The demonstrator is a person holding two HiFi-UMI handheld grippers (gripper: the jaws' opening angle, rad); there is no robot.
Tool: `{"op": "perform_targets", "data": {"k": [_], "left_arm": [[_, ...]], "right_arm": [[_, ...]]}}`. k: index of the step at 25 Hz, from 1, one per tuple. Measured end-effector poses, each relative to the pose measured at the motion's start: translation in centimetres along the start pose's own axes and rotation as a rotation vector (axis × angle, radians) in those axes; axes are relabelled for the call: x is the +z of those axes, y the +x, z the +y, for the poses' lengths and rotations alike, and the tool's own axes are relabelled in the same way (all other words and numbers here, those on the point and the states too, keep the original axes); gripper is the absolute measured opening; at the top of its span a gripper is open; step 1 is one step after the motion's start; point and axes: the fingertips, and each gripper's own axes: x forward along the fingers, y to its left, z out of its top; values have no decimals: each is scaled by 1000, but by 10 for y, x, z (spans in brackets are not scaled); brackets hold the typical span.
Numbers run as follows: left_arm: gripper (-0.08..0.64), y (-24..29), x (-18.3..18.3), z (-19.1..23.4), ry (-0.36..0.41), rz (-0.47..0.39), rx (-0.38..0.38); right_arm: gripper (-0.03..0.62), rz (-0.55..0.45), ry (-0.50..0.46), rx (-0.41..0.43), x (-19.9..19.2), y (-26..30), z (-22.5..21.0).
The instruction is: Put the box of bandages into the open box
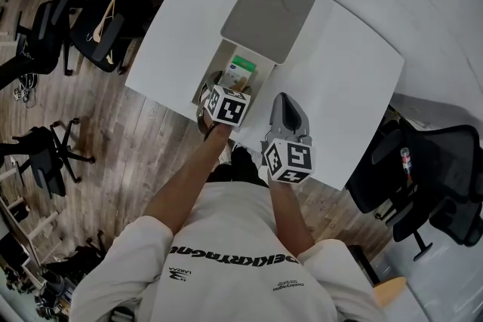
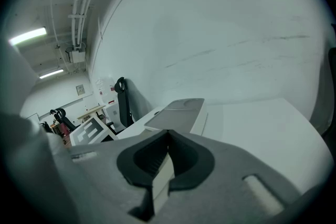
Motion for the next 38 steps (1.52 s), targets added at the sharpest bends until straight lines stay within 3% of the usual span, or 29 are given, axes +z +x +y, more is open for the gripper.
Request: {"op": "perform_targets", "data": {"k": [10,16,38], "left_arm": [[414,-14,6,2,-1,-40,16],[382,-33,13,-2,3,-98,33],[153,-105,18,-8,-33,-307,59]], "right_arm": [[-2,-13,-6,1,5,-5,3],[-2,-23,-15,4,8,-12,8],[-2,-64,-69,34,23,-43,37]]}}
